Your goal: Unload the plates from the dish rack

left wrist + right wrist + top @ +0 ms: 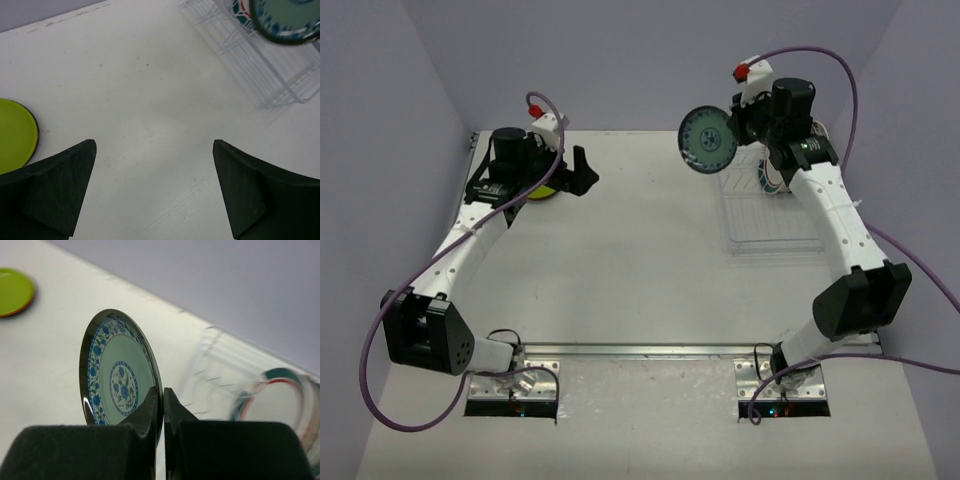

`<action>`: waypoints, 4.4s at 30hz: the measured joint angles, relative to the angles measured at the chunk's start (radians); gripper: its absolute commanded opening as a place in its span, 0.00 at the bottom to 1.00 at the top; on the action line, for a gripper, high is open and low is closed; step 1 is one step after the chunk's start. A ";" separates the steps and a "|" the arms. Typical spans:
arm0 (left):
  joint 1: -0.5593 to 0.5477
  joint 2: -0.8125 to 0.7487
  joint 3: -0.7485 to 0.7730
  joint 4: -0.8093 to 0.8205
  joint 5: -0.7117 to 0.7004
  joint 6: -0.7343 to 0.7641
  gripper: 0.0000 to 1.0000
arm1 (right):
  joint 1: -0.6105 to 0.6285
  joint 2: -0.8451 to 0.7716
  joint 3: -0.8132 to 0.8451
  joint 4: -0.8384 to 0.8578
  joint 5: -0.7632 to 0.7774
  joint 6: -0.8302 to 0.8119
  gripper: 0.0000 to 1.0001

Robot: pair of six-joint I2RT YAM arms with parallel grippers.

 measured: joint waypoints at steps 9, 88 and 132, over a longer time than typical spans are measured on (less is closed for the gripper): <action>-0.001 0.002 0.040 -0.032 0.215 -0.065 0.95 | 0.169 -0.069 -0.234 -0.039 -0.364 0.203 0.00; 0.456 0.750 0.410 -0.101 -0.035 -0.278 0.10 | 0.003 -0.141 -0.351 -0.046 -0.062 0.307 0.99; 0.166 -0.068 -0.156 0.198 -0.553 0.113 0.76 | -0.236 0.374 0.110 0.024 0.375 0.031 0.36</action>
